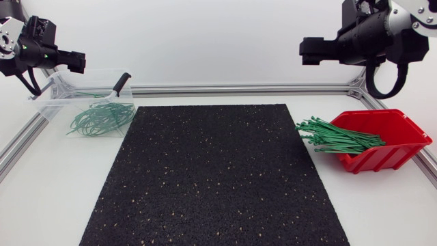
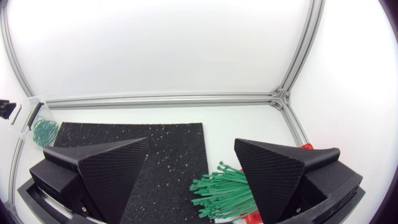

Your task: Take a green cable tie from the red box, thread the tail through the head to close it, then place it in the transparent bin on the left.

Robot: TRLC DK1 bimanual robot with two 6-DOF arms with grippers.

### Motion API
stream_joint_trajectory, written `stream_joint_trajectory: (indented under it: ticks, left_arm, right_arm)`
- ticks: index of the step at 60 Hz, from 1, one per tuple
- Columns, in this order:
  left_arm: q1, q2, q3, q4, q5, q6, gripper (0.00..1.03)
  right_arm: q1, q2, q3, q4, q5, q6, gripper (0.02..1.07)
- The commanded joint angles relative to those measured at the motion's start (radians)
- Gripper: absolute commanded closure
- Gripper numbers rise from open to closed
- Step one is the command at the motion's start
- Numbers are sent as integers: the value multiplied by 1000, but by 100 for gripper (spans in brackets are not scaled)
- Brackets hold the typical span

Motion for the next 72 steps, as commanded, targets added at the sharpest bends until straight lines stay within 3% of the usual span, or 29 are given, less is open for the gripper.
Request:
stream_joint_trajectory:
  ticks: [1,30,53,72]
  left_arm:
    - [-7,-63,32,-42,-8,15,3]
    - [-61,-439,-279,-67,-10,2,3]
    - [-98,-842,-653,5,-10,-39,3]
    - [-182,-1117,-896,44,-12,-104,3]
  right_arm:
    - [-59,-1,-42,32,-3,-52,7]
    - [-264,-291,-293,161,-92,-171,7]
    - [-257,-641,-553,190,-103,-175,7]
    - [-251,-862,-695,185,-97,-181,7]
